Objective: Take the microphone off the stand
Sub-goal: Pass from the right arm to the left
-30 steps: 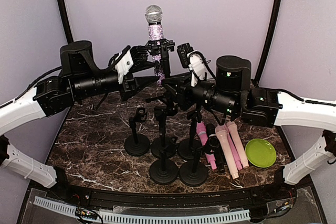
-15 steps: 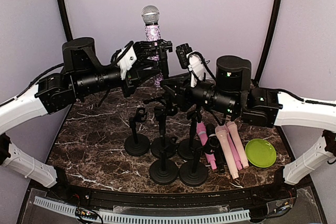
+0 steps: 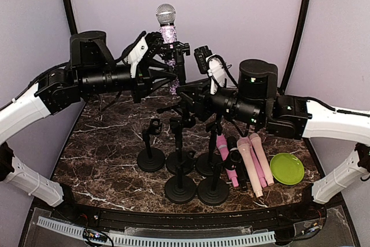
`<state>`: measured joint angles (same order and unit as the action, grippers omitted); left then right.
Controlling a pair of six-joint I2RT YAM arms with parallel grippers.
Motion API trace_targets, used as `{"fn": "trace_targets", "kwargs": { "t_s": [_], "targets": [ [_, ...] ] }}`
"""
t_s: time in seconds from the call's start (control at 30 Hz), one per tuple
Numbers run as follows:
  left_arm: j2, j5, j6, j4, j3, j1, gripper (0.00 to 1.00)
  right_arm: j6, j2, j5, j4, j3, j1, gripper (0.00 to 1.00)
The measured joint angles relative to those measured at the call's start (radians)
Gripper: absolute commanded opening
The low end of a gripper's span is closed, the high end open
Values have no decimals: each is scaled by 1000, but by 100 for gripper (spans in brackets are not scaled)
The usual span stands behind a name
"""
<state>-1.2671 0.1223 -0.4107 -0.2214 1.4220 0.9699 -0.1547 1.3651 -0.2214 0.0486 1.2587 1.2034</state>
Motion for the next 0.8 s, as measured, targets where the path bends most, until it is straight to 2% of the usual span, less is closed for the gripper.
{"fn": "trace_targets", "kwargs": {
  "t_s": [0.13,0.37,0.43,0.5,0.57,0.63,0.7,0.8],
  "targets": [
    [-32,105,151,-65,66,-42,0,0,0,1,-5,11,-3,0],
    [-42,265,402,-87,79,-94,3,0,0,15,-16,12,-3,0],
    [-42,301,467,-87,79,-104,10,0,0,22,-14,13,-3,0],
    [-42,323,511,-86,79,-110,21,0,0,27,-14,13,-3,0],
    [-42,338,547,-85,79,-114,39,0,0,31,-13,13,-3,0],
    [-42,355,573,-70,78,-115,50,2,0,42,-11,13,-3,0],
    [-41,367,589,-38,76,-113,57,3,0,50,-21,13,-2,0],
    [-35,373,608,3,69,-111,62,4,1,66,-34,12,-1,0]
  ]
}}
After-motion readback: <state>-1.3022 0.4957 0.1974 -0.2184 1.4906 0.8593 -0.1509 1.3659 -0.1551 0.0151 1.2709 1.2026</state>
